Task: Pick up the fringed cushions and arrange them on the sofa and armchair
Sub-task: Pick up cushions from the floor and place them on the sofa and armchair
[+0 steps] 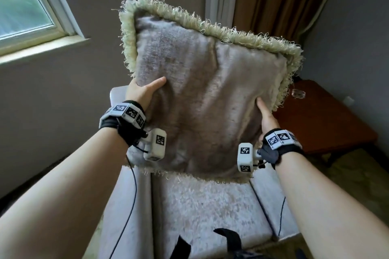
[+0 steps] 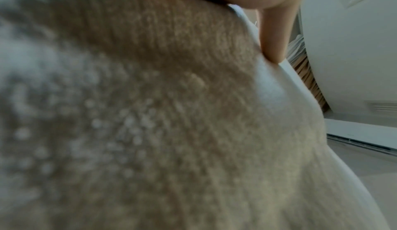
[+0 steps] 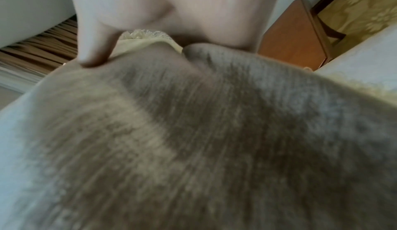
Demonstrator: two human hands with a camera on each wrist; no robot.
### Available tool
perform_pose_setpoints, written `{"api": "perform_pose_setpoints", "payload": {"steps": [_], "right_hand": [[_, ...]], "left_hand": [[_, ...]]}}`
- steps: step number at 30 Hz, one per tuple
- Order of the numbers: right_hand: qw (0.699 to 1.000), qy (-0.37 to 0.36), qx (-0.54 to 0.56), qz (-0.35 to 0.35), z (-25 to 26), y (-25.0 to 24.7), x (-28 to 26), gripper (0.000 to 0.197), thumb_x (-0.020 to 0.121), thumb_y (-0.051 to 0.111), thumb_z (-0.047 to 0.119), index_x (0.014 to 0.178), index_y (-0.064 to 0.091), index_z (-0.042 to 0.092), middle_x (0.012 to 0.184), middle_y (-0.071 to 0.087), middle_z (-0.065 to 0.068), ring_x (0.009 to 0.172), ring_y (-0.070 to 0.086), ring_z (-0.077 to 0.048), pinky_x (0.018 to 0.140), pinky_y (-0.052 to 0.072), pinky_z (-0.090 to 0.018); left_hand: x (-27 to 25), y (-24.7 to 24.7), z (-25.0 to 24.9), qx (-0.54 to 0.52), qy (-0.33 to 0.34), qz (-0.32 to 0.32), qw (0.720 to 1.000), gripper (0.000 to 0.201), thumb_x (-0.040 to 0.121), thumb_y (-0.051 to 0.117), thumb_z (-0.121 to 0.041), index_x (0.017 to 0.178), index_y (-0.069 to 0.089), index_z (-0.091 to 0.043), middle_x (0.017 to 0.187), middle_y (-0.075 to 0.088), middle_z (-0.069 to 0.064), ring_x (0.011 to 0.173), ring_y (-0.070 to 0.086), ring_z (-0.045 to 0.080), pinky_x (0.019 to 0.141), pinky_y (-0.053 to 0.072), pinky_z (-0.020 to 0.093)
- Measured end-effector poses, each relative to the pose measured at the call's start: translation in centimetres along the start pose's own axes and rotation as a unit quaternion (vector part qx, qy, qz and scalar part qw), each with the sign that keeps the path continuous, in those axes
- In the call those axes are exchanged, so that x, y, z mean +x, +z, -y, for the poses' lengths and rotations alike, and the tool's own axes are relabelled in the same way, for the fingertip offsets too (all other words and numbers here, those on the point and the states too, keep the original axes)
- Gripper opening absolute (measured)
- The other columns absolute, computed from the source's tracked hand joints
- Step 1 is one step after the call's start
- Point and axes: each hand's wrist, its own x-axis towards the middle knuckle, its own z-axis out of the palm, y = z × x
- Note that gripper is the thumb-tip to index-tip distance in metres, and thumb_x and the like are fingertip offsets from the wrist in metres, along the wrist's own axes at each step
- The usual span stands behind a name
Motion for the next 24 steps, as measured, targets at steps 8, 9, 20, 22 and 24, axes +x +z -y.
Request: {"api": "perform_pose_setpoints", "payload": {"steps": [8, 9, 20, 22, 24], "right_hand": [[0.996, 0.082, 0.0, 0.025, -1.3, 4.8, 4.3, 0.15, 0.038, 0.061, 0.097, 0.158, 0.02, 0.017, 0.151, 0.044, -0.026, 0.112, 0.063, -0.033, 0.086, 0.059, -0.043], [0.994, 0.109, 0.007, 0.03, -1.9, 5.6, 5.6, 0.161, 0.025, 0.062, 0.098, 0.159, 0.016, 0.022, 0.161, 0.028, -0.022, 0.131, 0.049, -0.039, 0.103, 0.047, -0.053], [0.965, 0.243, -0.074, 0.066, -9.1, 10.6, 16.7, 0.171, 0.012, 0.049, 0.105, 0.154, 0.026, 0.014, 0.116, 0.059, -0.03, 0.1, 0.062, -0.036, 0.079, 0.049, -0.045], [0.962, 0.257, -0.072, 0.057, -10.9, 11.3, 18.9, 0.166, 0.014, 0.05, 0.106, 0.148, 0.034, 0.009, 0.134, 0.054, -0.03, 0.118, 0.057, -0.043, 0.095, 0.048, -0.053], [0.96, 0.268, -0.071, 0.043, -12.2, 12.0, 20.1, 0.157, 0.022, 0.05, 0.107, 0.139, 0.041, 0.003, 0.149, 0.041, -0.03, 0.134, 0.045, -0.047, 0.11, 0.037, -0.06]], "left_hand": [[4.8, 3.1, 1.8, 0.058, 0.006, 0.023, 0.998, 0.039, 0.084, 0.079, -0.027, 0.116, 0.069, -0.007, 0.088, 0.065, -0.005, 0.063, 0.056, -0.005, 0.05, 0.041, 0.0], [5.9, 3.5, 2.5, 0.064, -0.001, 0.021, 0.998, 0.04, 0.083, 0.08, -0.031, 0.113, 0.069, -0.008, 0.083, 0.066, -0.007, 0.064, 0.059, -0.001, 0.052, 0.042, 0.001], [13.1, 7.7, 11.8, 0.146, -0.102, 0.004, 0.984, 0.094, 0.053, 0.082, -0.068, 0.127, 0.059, -0.015, 0.116, 0.069, -0.001, 0.106, 0.067, 0.019, 0.096, 0.053, 0.034], [14.2, 8.7, 14.0, 0.158, -0.117, 0.004, 0.981, 0.076, 0.069, 0.083, -0.055, 0.126, 0.058, -0.012, 0.112, 0.067, -0.001, 0.104, 0.065, 0.02, 0.092, 0.05, 0.031], [15.3, 9.8, 16.3, 0.162, -0.128, 0.001, 0.979, 0.068, 0.073, 0.084, -0.049, 0.124, 0.059, -0.012, 0.11, 0.067, 0.0, 0.102, 0.065, 0.02, 0.09, 0.051, 0.032]]}}
